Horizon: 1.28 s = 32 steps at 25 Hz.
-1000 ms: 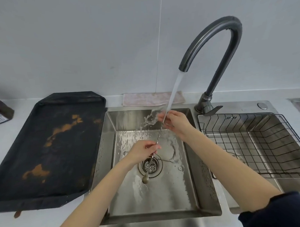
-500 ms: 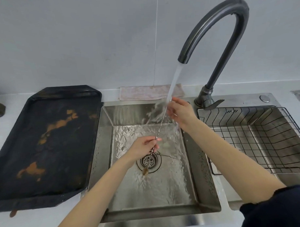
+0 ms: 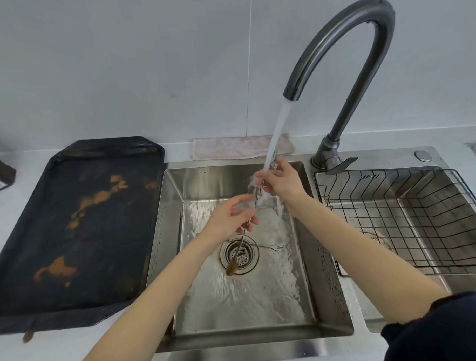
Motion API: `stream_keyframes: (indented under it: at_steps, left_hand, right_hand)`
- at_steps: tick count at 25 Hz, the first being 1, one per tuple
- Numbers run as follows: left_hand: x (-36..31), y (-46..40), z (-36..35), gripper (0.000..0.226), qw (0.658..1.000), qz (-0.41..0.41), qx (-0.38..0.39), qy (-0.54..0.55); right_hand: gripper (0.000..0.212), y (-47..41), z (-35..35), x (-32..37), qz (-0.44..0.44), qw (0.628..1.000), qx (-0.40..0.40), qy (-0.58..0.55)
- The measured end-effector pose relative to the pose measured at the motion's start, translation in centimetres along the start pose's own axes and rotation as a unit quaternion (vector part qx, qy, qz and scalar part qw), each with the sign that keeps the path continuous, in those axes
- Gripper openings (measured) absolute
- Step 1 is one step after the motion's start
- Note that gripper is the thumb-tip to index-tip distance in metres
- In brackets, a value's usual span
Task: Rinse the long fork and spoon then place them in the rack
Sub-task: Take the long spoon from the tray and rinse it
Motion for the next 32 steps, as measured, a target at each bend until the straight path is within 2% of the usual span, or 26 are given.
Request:
stream_keyframes:
  at_steps: [2, 3, 5, 7, 8, 11, 15, 19, 25, 32]
  left_hand:
    - [-0.8, 0.0, 0.2, 0.030, 1.000, -0.019, 0.014, 0.006]
    - [-1.0, 0.0, 0.3, 0.026, 0.999, -0.022, 0.024, 0.004]
    - [-1.4, -0.1, 0.4, 0.019, 0.999, -0.023, 0.044, 0.008]
    - [-1.7, -0.4, 0.4, 0.020, 0.998, -0.016, 0.050, 0.042]
    - [-1.7, -0.6, 0.4, 0.023, 0.997, -0.010, 0.047, 0.066]
    - [-2.1, -1.6, 0.0, 0.030, 0.994, 0.001, 0.031, 0.106]
    - [-2.9, -3.1, -1.0, 0.025, 0.997, -0.005, 0.048, 0.063]
    - [-3.3, -4.0, -2.2, 0.024, 0.999, -0.013, 0.047, -0.023]
    - [-3.5, -4.9, -2.4, 0.025, 0.996, -0.019, -0.012, -0.091]
    - [-4.4, -5.1, -2.5, 0.024, 0.993, -0.047, -0.031, -0.103]
  right_hand:
    - [0.069, 0.1, 0.1, -0.5, -0.002, 1.000, -0.009, -0.002]
    - [0.072, 0.1, 0.2, -0.7, -0.007, 1.000, -0.017, 0.002]
    - [0.057, 0.2, 0.6, -1.2, -0.004, 0.999, -0.034, 0.041]
    - [0.031, 0.4, 0.7, -2.0, -0.012, 0.996, -0.033, 0.084]
    - [0.027, 0.7, 0.7, -2.5, -0.025, 0.995, -0.022, 0.090]
    - [0.027, 2.0, 0.8, -4.5, -0.083, 0.995, 0.024, 0.046]
    - [0.025, 3.3, 1.3, -7.1, -0.121, 0.991, 0.044, 0.039]
    - [0.016, 3.9, 1.9, -8.5, -0.083, 0.989, 0.044, 0.113]
    - [0.016, 4.8, 2.6, -8.9, 0.021, 0.961, -0.032, 0.273]
    - [0.012, 4.9, 2.8, -9.1, 0.017, 0.960, -0.065, 0.273]
Point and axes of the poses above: each hand's wrist, its own y-axis away from the middle knuckle, its own z-axis out of the back of the hand, x = y × z, the point moved 2 cm from there along -y, towards the middle knuckle, and after that the axes turned 11 degrees about -z, right-handed, at the moved point
